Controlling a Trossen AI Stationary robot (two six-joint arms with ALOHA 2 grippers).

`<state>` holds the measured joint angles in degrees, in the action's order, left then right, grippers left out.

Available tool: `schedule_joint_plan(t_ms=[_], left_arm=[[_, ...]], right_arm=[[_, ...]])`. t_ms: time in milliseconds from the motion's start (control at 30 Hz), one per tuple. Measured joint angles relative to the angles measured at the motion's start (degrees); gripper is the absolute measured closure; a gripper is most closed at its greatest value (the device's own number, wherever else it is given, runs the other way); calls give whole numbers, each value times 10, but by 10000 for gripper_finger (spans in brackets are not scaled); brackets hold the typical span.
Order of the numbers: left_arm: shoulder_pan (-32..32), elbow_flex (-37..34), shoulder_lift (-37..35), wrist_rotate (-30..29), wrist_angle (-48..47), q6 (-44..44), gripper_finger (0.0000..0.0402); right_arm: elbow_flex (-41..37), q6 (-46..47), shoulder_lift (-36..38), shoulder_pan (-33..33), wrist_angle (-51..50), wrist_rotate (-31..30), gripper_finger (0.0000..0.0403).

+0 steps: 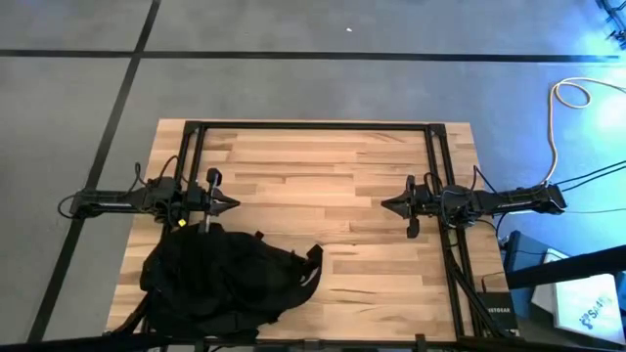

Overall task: Unpack backpack
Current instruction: Prepare the black backpack

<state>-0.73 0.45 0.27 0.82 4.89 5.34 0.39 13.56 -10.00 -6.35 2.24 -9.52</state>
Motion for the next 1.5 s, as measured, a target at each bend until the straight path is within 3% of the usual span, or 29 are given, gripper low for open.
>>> schedule_joint_plan(t_ms=[800,1067,1167,1300,1500], left_arm=[[0,0,0,0,0,0,402],[0,0,0,-1,0,1,402],[0,0,0,-4,0,16,402],[0,0,0,-4,1,22,402],[0,0,0,-6,1,29,402]], right_arm=[[0,-66,0,0,1,-16,403],[0,-46,-1,0,5,-44,403],[0,-36,-11,0,12,-109,400],[0,-20,-25,0,25,-140,357],[0,-17,-76,0,135,-117,213]])
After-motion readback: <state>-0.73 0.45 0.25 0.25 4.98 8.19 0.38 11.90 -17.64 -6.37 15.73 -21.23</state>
